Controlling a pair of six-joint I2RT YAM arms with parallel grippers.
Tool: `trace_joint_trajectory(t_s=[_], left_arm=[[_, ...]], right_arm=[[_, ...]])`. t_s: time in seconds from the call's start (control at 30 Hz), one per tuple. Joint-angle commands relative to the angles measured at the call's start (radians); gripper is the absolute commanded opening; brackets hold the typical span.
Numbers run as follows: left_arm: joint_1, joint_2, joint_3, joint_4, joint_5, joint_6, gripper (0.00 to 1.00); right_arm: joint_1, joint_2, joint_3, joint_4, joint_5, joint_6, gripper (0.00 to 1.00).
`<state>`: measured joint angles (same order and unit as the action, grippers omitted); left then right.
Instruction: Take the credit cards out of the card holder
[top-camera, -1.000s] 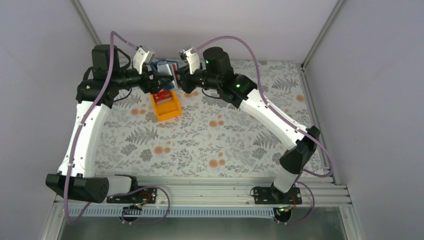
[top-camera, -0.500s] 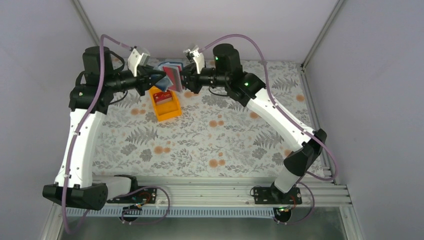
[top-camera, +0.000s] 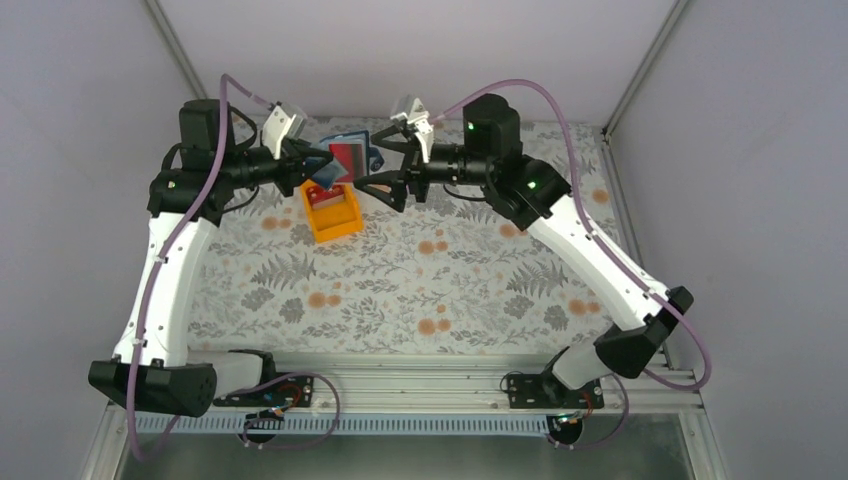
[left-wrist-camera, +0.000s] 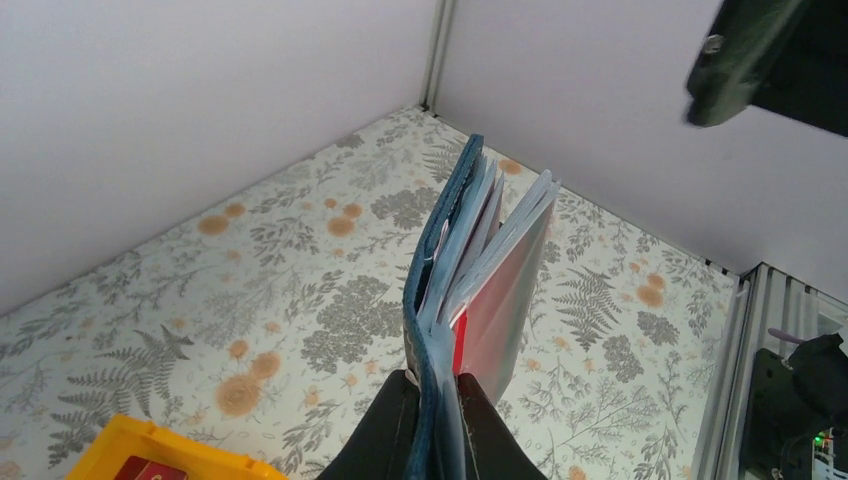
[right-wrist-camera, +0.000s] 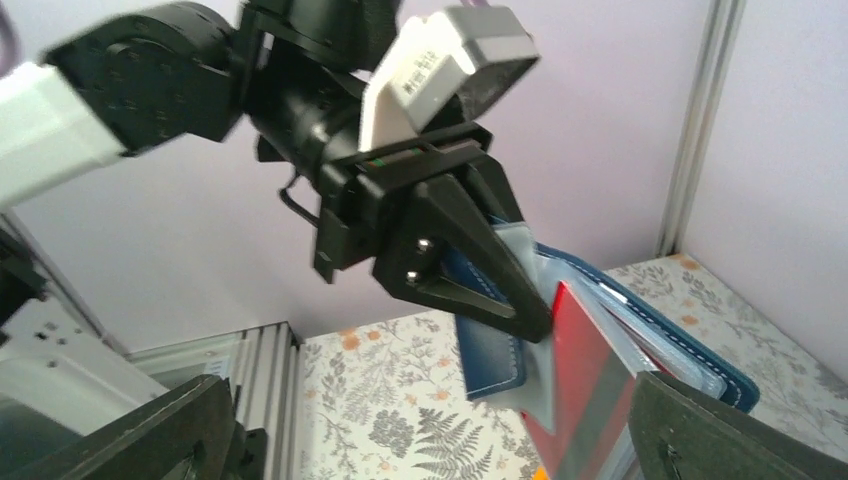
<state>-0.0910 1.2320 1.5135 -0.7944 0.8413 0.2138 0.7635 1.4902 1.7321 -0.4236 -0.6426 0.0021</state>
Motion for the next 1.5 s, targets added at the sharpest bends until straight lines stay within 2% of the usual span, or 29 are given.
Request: trace_joint_trajectory(t_s=[0.0, 0.2, 0.33, 0.53, 0.7, 1.07, 1.1, 1.17, 1.23, 1.27, 1.37, 1.4, 1.47], left_arm=[[0.004, -0.01, -0.001, 0.011, 0.006, 0.027, 0.02], [0.003, -0.023, -0.007, 0.004, 0.031, 0.041, 0.02], [0.004, -0.03, -0.021, -0.004, 0.05, 0.058, 0.02], [0.004, -0.049, -0.004, -0.022, 0.07, 0.077, 0.02], [0.003, -0.06, -0.007, -0.022, 0.13, 0.07, 0.02], [0.003, -0.061, 0.004, -0.03, 0.206, 0.068, 0.02], [0.003, -0.063, 0.005, -0.04, 0.208, 0.081, 0.02], [0.004, -0.06, 0.007, -0.063, 0.213, 0.106, 0.02], [0.003, -0.051, 0.016, -0.085, 0.232, 0.123, 0.02], [0.003, -0.046, 0.02, -0.089, 0.245, 0.129, 0.02], [0.003, -0.041, 0.024, -0.102, 0.287, 0.146, 0.02], [0.004, -0.039, 0.024, -0.106, 0.294, 0.15, 0.02], [0.004, -0.035, 0.03, -0.121, 0.306, 0.167, 0.02]], right_arm=[[0.014, 0.071, 0.032, -0.019, 0.096, -0.034, 1.0], [-0.02, 0.072, 0.007, 0.007, 0.145, -0.01, 1.0], [-0.038, 0.085, -0.005, 0.013, 0.103, -0.017, 1.0], [-0.046, 0.153, 0.09, -0.06, 0.02, -0.099, 1.0], [-0.045, 0.145, 0.094, -0.047, -0.112, -0.119, 1.0], [-0.046, 0.131, 0.085, -0.064, -0.152, -0.15, 0.98], [-0.046, 0.126, 0.081, -0.068, -0.158, -0.166, 0.94], [-0.053, 0.115, 0.068, -0.07, -0.183, -0.187, 0.77], [-0.06, 0.113, 0.068, -0.074, -0.214, -0.192, 0.57], [-0.062, 0.115, 0.073, -0.088, -0.226, -0.194, 0.43], [-0.073, 0.103, 0.058, -0.084, -0.255, -0.192, 0.1], [-0.074, 0.098, 0.045, -0.074, -0.251, -0.182, 0.05], [-0.077, 0.097, 0.035, -0.073, -0.242, -0.17, 0.04]])
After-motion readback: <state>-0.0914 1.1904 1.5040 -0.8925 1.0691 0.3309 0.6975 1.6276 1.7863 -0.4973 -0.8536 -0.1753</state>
